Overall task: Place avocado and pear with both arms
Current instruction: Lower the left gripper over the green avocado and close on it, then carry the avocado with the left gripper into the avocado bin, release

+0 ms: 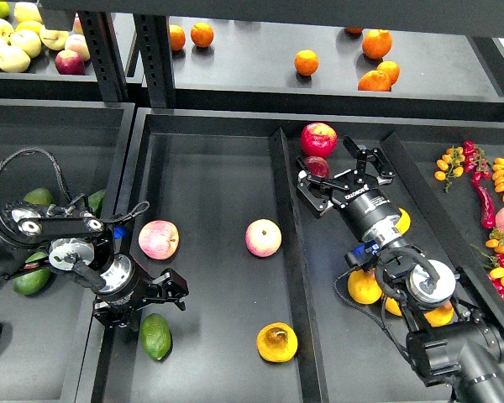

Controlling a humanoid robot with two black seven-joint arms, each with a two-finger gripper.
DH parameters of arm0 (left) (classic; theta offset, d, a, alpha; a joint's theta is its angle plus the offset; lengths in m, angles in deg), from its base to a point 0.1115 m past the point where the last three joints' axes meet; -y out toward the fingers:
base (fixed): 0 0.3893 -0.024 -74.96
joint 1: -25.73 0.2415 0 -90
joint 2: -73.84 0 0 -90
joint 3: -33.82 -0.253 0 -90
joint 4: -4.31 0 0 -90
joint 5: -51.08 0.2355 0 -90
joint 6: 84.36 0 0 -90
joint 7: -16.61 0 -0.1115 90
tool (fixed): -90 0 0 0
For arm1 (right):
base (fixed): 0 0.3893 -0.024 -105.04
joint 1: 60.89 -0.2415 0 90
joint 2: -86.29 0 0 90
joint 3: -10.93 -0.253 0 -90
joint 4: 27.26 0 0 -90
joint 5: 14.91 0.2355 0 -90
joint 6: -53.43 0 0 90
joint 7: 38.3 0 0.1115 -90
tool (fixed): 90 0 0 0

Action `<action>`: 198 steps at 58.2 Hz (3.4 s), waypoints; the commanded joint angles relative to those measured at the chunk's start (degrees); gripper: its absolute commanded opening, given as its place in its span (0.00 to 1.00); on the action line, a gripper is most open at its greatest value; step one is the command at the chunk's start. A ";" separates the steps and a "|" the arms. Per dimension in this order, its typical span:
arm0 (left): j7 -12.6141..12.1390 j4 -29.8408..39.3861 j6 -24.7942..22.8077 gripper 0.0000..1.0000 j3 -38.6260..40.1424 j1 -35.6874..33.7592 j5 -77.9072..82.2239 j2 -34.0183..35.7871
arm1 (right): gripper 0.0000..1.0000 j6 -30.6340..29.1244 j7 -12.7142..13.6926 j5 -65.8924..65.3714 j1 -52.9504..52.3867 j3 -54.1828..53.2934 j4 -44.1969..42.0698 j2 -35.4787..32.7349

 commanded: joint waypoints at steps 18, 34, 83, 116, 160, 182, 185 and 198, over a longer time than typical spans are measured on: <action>0.00 -1.50 3.56 0.99 -1.11 1.04 -0.01 -2.28 | 0.99 0.00 0.11 0.04 -0.52 0.08 0.08 0.00; 0.00 -2.73 5.06 0.99 -2.87 1.30 -0.36 -3.60 | 1.00 -0.09 0.11 0.04 -0.52 0.08 0.26 0.00; 0.00 -8.44 4.97 0.97 -4.54 1.74 -1.33 -8.96 | 1.00 -1.50 0.11 0.13 -0.17 0.00 0.61 0.00; 0.00 -8.44 4.44 0.77 -5.86 1.83 -3.08 -9.49 | 1.00 -1.59 0.02 0.22 0.10 0.00 0.70 0.00; 0.00 -7.56 -2.32 0.16 -4.81 1.21 -6.86 -8.61 | 1.00 -3.61 0.11 0.22 1.33 0.00 0.70 0.00; 0.00 -6.60 -3.17 0.16 0.20 -6.52 -6.86 -1.94 | 0.99 -3.61 0.02 0.22 2.38 0.08 1.23 0.00; 0.00 -6.60 -3.17 0.16 0.20 -7.40 -6.78 -0.44 | 0.99 -3.61 0.02 0.22 2.47 0.08 1.32 0.00; 0.00 -7.21 -3.17 0.16 0.29 -8.81 -6.07 6.94 | 1.00 -3.61 0.02 0.22 2.73 0.08 1.32 0.00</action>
